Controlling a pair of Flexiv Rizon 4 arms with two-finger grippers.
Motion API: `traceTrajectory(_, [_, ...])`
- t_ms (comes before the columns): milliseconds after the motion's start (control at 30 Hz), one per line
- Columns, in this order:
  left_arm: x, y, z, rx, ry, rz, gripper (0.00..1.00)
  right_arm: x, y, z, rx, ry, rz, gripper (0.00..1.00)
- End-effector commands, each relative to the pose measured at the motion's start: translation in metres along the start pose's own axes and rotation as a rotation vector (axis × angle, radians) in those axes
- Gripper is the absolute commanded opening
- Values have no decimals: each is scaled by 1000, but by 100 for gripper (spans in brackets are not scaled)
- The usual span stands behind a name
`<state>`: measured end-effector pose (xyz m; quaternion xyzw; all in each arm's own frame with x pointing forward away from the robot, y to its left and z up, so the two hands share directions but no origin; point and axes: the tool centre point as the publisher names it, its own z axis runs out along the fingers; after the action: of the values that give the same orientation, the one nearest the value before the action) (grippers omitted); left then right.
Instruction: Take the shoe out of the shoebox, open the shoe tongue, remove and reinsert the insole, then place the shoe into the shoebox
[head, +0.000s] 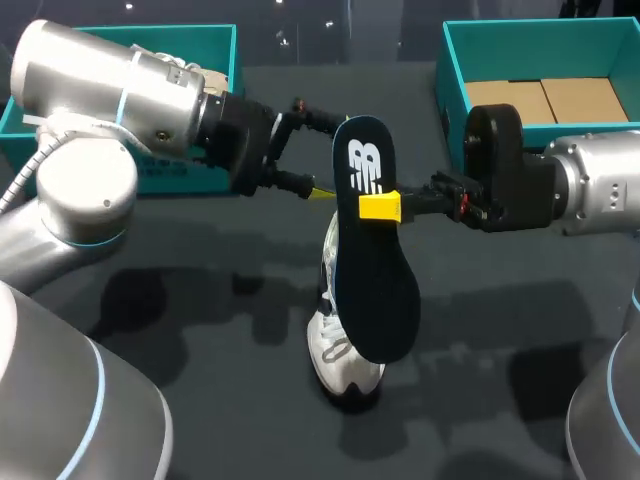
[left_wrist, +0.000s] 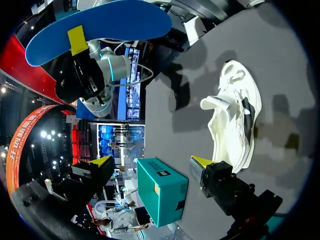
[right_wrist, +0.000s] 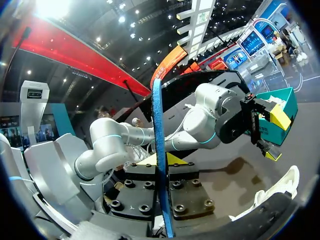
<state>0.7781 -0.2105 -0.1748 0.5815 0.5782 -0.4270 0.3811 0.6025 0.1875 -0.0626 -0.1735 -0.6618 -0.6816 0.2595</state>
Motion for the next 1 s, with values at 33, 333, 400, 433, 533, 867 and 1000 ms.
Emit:
traceTrajectory(33, [2, -16, -17, -31, -132, 23, 100, -20, 13, -22, 3, 14, 48, 0])
traceTrajectory(333, [-2, -30, -31, -121, -148, 73, 100, -66, 22, -51, -21, 24, 138, 0])
traceTrajectory(400, [-2, -30, -31, -121, -148, 73, 100, -66, 22, -51, -21, 24, 138, 0])
traceTrajectory(433, [-2, -30, -31, -121, -148, 73, 100, -66, 22, -51, -21, 24, 138, 0])
traceTrajectory(533, [-2, -30, -31, -121, -148, 73, 100, -66, 22, -51, -21, 24, 138, 0])
traceTrajectory(867, [3, -11, -32, -104, -184, 8, 100, -103, 37, -61, -125, -47, 297, 0])
traceTrajectory(1000, [0, -8, -32, -97, -193, -1, 100, -131, 36, -60, -139, -58, 429, 0])
